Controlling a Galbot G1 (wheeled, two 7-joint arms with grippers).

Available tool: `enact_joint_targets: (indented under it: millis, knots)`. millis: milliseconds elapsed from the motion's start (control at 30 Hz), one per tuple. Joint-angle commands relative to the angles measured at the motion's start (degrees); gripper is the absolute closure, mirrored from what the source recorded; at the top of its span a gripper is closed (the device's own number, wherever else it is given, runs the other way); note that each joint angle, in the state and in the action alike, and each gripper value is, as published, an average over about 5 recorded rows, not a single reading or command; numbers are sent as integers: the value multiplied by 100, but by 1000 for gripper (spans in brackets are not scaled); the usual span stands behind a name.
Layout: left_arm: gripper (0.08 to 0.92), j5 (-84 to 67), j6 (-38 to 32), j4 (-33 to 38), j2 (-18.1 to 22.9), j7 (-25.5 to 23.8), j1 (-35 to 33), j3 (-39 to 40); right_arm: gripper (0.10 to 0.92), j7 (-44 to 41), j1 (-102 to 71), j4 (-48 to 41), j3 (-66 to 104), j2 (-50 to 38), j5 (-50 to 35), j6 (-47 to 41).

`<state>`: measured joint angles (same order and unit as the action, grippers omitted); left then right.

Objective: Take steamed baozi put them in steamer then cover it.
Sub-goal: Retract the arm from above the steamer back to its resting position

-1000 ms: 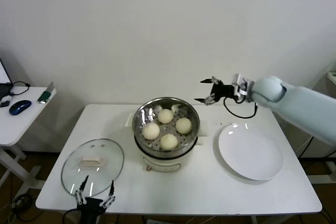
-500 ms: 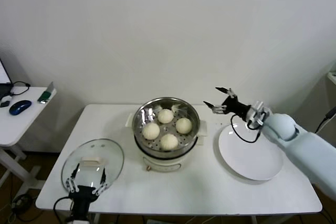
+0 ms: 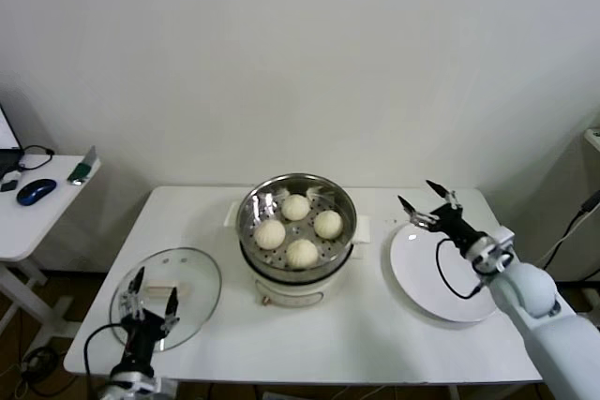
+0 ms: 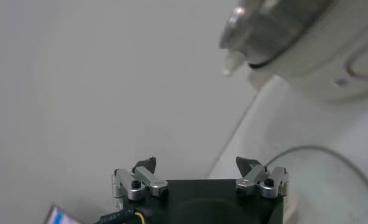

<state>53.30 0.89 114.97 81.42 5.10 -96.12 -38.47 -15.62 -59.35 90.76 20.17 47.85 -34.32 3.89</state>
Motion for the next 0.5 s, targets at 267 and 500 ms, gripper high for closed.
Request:
enact_joint_targets:
  millis: [267,500]
  knots:
    - [177,3524,-118,-1573,-281,-318,806,-143,203,-20,-1645,246,1573,738,268,13]
    - [177,3381,-183,-2203,-255,329,1263,-221,203,-44,-1649,221,1565,815,362,30]
